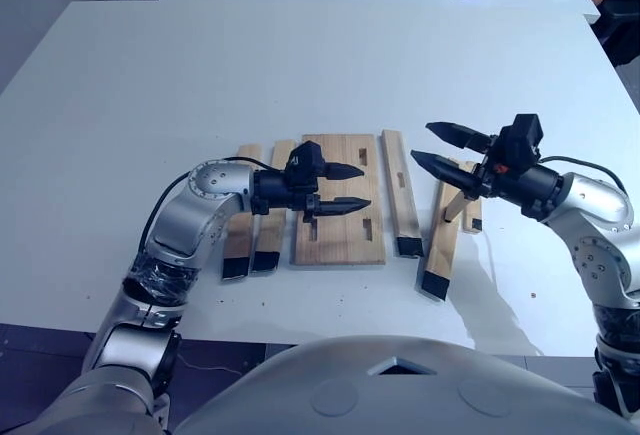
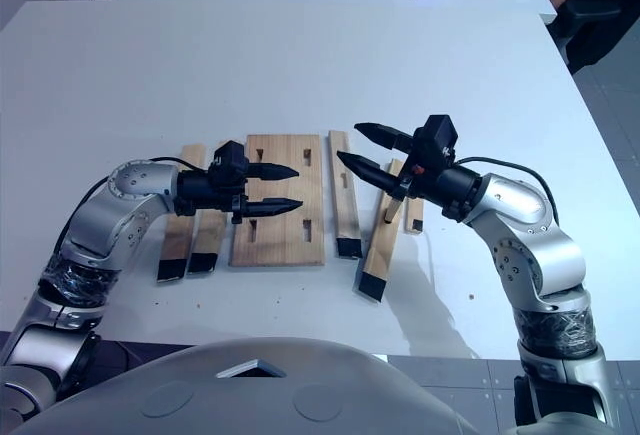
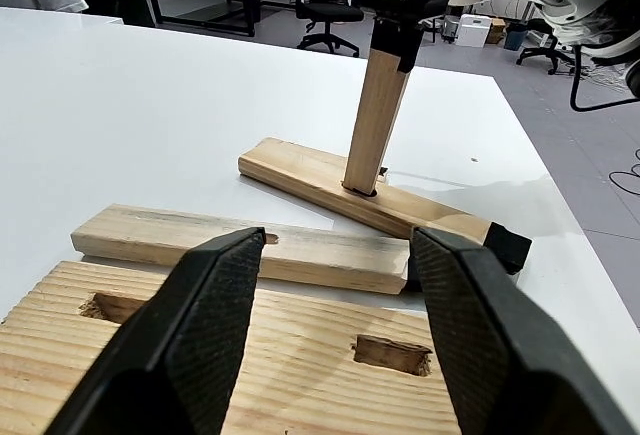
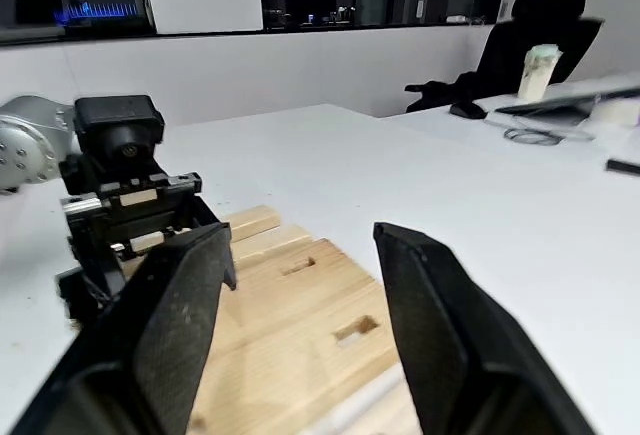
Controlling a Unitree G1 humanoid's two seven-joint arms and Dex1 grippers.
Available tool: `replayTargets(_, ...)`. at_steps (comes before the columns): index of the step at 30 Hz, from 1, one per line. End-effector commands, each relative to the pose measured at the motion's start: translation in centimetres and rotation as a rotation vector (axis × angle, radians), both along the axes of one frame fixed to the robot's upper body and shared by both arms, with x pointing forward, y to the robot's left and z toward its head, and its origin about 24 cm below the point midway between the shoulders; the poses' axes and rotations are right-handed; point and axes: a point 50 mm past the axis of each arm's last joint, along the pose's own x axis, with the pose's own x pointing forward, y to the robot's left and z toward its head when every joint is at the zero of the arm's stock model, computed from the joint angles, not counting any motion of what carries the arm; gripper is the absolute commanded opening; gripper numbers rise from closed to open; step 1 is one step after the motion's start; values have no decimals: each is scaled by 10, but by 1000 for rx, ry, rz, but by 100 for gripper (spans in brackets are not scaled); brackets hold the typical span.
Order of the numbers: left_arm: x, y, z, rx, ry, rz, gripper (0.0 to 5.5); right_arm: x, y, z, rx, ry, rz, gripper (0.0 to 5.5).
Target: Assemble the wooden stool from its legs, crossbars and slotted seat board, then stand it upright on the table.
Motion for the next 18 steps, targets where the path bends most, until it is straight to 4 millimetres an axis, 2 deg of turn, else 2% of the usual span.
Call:
replayTargets(1, 0, 2, 0, 1, 0, 25, 273, -3, 8, 53, 140, -99, 55, 265)
replayTargets(4, -2, 3, -1, -1, 2, 36, 273, -14, 18, 80, 264, -93, 135, 265)
replayTargets(7, -3, 3, -2, -6, 6, 49, 273, -27, 28, 87, 317, -25, 233, 265)
replayTargets(12, -7, 4, -3, -22, -3, 110, 273, -37, 29, 44, 93, 145, 318, 265)
replayTargets(15, -20, 18, -5, -48, -9, 270, 273, -22, 33, 30, 35, 176, 428, 265)
replayTargets(18, -24, 32, -5, -49, -10, 366, 273, -6, 45, 25, 3, 142, 496, 265)
